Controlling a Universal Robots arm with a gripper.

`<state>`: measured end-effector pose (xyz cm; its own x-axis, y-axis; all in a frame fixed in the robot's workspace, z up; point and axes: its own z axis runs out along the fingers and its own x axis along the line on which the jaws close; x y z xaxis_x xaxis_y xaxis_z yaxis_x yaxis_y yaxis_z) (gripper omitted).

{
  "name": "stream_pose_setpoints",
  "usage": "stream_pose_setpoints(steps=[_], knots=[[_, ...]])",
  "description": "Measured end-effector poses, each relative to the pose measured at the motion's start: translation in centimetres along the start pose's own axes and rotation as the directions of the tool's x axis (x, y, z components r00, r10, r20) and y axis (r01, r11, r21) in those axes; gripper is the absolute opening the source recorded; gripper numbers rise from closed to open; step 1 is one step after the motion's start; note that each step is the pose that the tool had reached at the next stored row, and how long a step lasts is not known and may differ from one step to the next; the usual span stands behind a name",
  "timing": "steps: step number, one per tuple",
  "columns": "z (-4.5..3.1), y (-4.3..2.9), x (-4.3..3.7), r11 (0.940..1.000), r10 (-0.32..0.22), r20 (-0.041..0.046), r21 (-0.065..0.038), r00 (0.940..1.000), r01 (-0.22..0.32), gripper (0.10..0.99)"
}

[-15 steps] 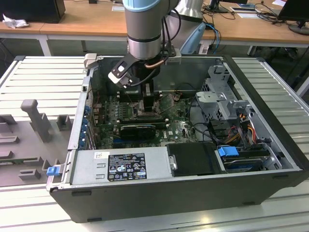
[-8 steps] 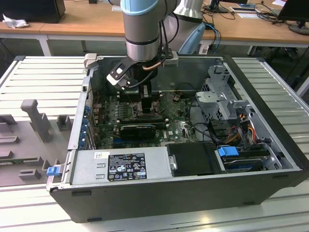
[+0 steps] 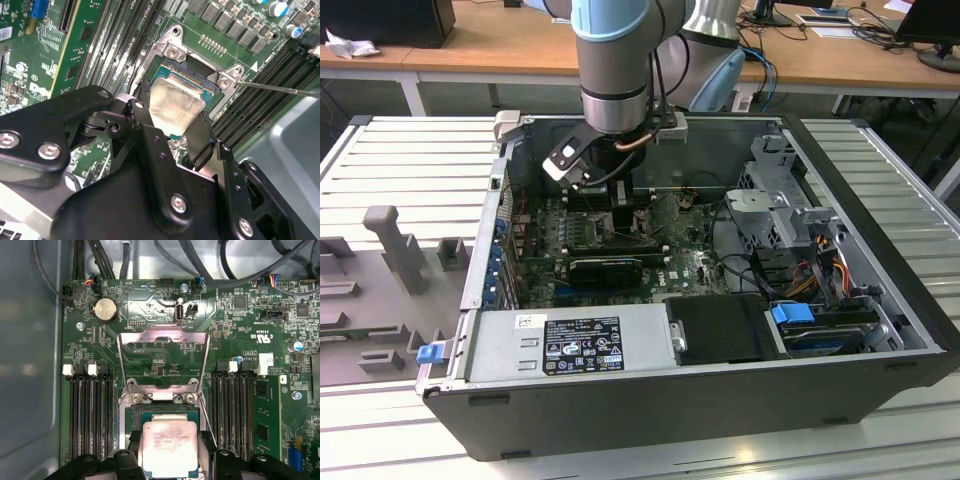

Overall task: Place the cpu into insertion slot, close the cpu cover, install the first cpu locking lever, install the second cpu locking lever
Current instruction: 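Place the cpu into insertion slot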

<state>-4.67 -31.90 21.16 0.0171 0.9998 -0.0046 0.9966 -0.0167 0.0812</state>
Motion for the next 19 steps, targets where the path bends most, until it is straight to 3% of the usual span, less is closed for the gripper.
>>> stream_pose_setpoints(steps=[8,19], knots=[[0.96,-0.15,0.24,1.0000,0.000,0.0001,0.000,1.0000,0.000,0.525],[0.98,-0.16,0.24,1.0000,0.000,0.0005,0.000,1.0000,0.000,0.525]])
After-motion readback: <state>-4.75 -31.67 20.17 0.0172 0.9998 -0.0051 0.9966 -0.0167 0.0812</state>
